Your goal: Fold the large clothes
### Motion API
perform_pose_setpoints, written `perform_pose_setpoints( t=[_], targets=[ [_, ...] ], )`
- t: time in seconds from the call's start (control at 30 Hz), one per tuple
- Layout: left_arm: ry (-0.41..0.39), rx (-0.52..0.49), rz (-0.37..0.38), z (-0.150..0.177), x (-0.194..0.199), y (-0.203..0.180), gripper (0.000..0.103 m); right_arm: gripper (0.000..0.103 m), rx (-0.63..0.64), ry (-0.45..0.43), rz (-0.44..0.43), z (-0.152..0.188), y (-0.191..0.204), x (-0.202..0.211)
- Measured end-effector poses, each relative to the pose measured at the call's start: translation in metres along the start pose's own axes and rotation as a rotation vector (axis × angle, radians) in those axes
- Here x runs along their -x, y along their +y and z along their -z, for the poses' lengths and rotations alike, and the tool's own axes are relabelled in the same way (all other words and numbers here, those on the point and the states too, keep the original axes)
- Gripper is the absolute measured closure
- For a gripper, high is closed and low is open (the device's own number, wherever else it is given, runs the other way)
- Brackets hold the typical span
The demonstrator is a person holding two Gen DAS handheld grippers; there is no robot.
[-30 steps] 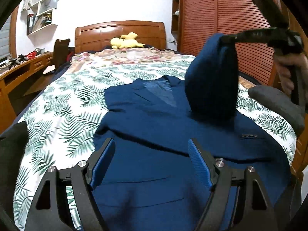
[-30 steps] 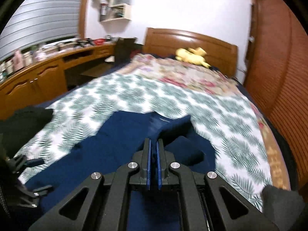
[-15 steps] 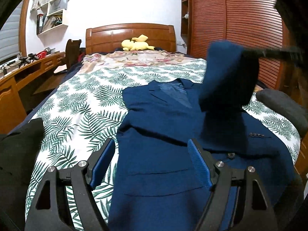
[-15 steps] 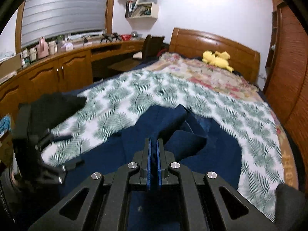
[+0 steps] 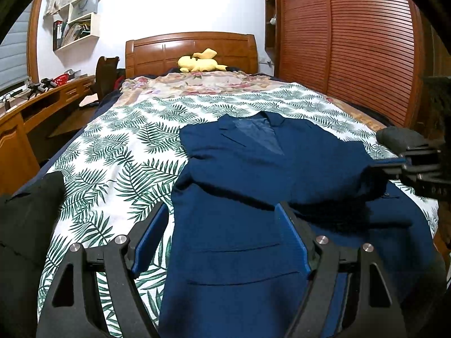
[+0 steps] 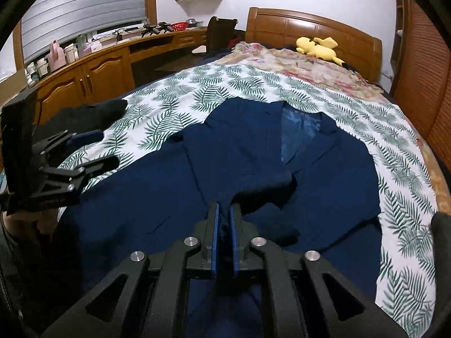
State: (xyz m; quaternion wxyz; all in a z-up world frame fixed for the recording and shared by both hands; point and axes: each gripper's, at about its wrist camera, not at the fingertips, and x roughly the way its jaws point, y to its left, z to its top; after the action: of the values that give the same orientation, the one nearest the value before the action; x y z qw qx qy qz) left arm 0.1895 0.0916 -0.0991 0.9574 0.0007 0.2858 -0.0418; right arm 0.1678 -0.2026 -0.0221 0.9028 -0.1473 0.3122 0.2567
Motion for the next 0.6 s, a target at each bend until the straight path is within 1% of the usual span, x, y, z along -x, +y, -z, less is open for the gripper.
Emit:
perform_pose_setpoints(
  t=[0.1, 0.2, 0.23, 0.27, 0.33, 0.47, 0.6],
  targets=[
    [0.006, -0.007, 0.0, 0.0, -0.003, -0.003, 0.025, 0.091, -0.003, 0.007, -0.005, 0.006, 0.001, 0.002],
    [0.012, -0.016, -0.001, 0.001, -0.004, -0.007, 0.025, 0.086, -0.001, 0.008, 0.0, 0.014, 0.006, 0.014],
    [0.013, -0.018, 0.0, 0.001, -0.004, -0.008, 0.025, 0.079, 0.003, 0.004, 0.0, 0.016, 0.008, 0.018],
    [0.013, -0.02, 0.001, 0.001, -0.004, -0.009, 0.025, 0.069, 0.009, 0.0, 0.006, 0.017, 0.009, 0.022],
    [0.014, -0.024, 0.003, 0.0, -0.005, -0.012, 0.025, 0.061, 0.012, -0.006, 0.01, 0.021, 0.009, 0.029],
    [0.015, -0.032, 0.015, -0.001, -0.007, -0.021, 0.025, 0.06, 0.007, -0.01, 0.033, 0.03, 0.003, 0.037],
    [0.023, -0.051, 0.047, -0.004, -0.013, -0.037, 0.025, 0.06, -0.037, 0.0, 0.065, 0.041, -0.012, 0.041]
  ],
)
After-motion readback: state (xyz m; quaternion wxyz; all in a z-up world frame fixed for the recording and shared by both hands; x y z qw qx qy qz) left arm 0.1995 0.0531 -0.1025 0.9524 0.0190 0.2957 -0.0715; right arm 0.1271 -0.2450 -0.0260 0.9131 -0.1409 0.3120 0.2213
